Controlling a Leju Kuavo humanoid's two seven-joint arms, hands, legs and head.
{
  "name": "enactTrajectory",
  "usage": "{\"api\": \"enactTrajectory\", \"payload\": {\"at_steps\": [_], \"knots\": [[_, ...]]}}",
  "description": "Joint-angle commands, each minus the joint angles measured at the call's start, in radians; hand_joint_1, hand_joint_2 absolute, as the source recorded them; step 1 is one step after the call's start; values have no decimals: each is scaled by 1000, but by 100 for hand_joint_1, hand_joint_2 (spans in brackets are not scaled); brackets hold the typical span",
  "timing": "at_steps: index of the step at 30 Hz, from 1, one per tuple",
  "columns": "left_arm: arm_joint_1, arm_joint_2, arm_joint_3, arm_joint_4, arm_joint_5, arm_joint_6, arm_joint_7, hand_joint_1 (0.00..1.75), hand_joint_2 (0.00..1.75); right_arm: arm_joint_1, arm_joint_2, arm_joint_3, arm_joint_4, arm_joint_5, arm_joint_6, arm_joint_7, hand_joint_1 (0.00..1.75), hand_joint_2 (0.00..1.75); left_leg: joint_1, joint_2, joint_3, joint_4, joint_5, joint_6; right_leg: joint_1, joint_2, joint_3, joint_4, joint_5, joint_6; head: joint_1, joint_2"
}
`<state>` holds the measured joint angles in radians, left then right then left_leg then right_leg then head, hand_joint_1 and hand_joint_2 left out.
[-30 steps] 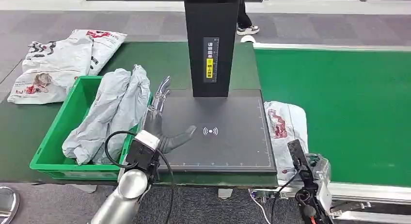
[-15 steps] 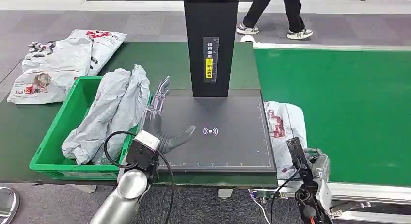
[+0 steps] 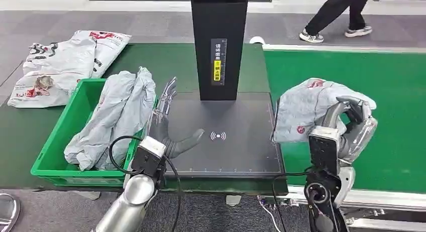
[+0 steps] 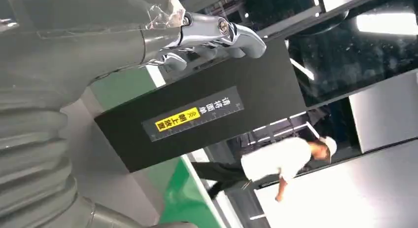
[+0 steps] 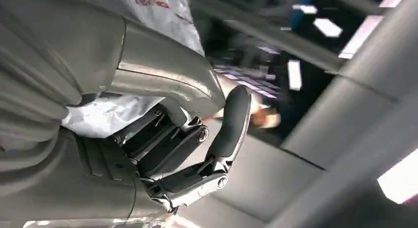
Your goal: Moved the parcel from conveyor to table for the left to box.
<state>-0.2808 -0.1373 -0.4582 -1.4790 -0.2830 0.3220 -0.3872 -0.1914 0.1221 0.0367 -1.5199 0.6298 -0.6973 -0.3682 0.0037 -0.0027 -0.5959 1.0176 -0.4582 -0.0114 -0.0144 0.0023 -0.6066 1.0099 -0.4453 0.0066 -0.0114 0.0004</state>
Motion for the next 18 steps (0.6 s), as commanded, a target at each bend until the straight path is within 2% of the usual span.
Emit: {"api": "enactTrajectory", "payload": {"at_steps": [1,3,4,6,10,11,14,18], "knots": [[-67,14,-45,102,17,8,-10,0,175,-66,14,93,-119,-38,-1,-34,175,175,0,1,0,0,0,0,0,0,0,0,0,0,0,0],[-67,14,-45,102,17,8,-10,0,175,-66,14,93,-119,-38,-1,-34,175,175,-1,1,1,-1,0,0,-1,1,1,0,0,0,0,0],[-97,53,-115,110,85,78,-2,0,175,-76,1,117,-108,-41,-1,-11,175,175,0,1,2,-1,1,0,0,1,1,-2,1,-1,0,0],[-97,38,-94,117,73,60,-13,0,175,-106,-10,153,-56,-52,-1,-6,175,175,0,0,2,-1,1,0,0,-1,2,-1,0,-1,0,0],[-108,24,-76,133,65,40,-21,0,175,-213,-27,244,130,-79,114,86,175,175,0,6,3,-2,0,0,0,5,2,-2,2,-1,0,0],[-108,24,-76,133,65,39,-22,0,175,-220,-22,245,146,-81,111,81,175,175,1,6,4,-2,0,0,1,5,2,-2,2,-1,0,0],[-113,23,-69,133,60,38,-26,0,175,-278,-8,293,297,-114,213,113,175,175,0,5,3,-1,0,0,1,4,1,-1,2,0,0,0],[-134,26,-44,129,65,58,-31,0,175,-320,9,342,433,-114,256,117,175,175,1,5,4,-2,1,0,1,5,2,-2,2,-1,0,0]]}}
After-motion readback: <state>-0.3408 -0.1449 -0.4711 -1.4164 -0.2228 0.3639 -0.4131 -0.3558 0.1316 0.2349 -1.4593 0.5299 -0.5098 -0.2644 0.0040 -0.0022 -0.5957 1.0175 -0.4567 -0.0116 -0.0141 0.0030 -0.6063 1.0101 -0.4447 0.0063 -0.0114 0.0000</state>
